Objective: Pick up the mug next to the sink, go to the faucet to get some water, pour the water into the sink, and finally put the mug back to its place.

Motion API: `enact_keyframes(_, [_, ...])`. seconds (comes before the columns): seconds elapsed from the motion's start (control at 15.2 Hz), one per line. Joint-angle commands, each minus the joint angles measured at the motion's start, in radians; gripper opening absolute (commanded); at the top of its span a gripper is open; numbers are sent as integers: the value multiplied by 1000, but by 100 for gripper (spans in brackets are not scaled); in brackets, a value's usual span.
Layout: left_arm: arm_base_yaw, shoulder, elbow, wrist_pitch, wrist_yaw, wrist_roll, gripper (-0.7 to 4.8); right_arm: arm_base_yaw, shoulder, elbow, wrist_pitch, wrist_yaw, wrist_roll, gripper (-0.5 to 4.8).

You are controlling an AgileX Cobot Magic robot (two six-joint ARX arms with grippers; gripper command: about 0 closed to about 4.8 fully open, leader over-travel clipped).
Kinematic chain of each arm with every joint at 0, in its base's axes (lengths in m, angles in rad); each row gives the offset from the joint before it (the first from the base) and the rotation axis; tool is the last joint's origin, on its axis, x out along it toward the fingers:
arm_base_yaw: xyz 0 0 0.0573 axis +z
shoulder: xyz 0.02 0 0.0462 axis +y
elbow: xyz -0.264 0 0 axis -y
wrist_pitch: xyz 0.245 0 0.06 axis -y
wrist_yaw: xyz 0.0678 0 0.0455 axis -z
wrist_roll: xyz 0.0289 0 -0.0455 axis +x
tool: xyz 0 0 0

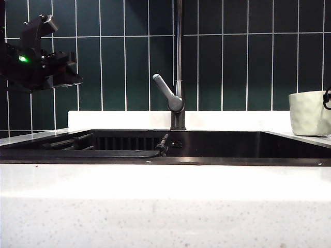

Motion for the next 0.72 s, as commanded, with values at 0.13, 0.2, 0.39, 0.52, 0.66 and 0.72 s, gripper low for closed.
enact_keyframes(0.13, [-7, -4, 13, 25, 64, -41, 124, 3, -35, 6, 54, -27, 35, -1])
enact_keyframes(0.2, [-13, -3, 30, 27, 66, -42, 124, 3, -51, 6, 55, -27, 38, -1])
enact_keyframes(0.39, [-36, -3, 86, -16, 68, -41, 124, 3, -84, 7, 62, -31, 61, -1])
enact_keyframes(0.52, [-49, -3, 126, -67, 80, -37, 124, 8, -102, 7, 68, -56, 118, -1])
enact_keyframes(0.66, [-49, 5, 157, -71, 104, -34, 125, 31, -119, 15, 76, -103, 172, -1])
enact_keyframes(0.72, [-49, 11, 171, -74, 114, -35, 125, 45, -121, 31, 67, -139, 188, -1])
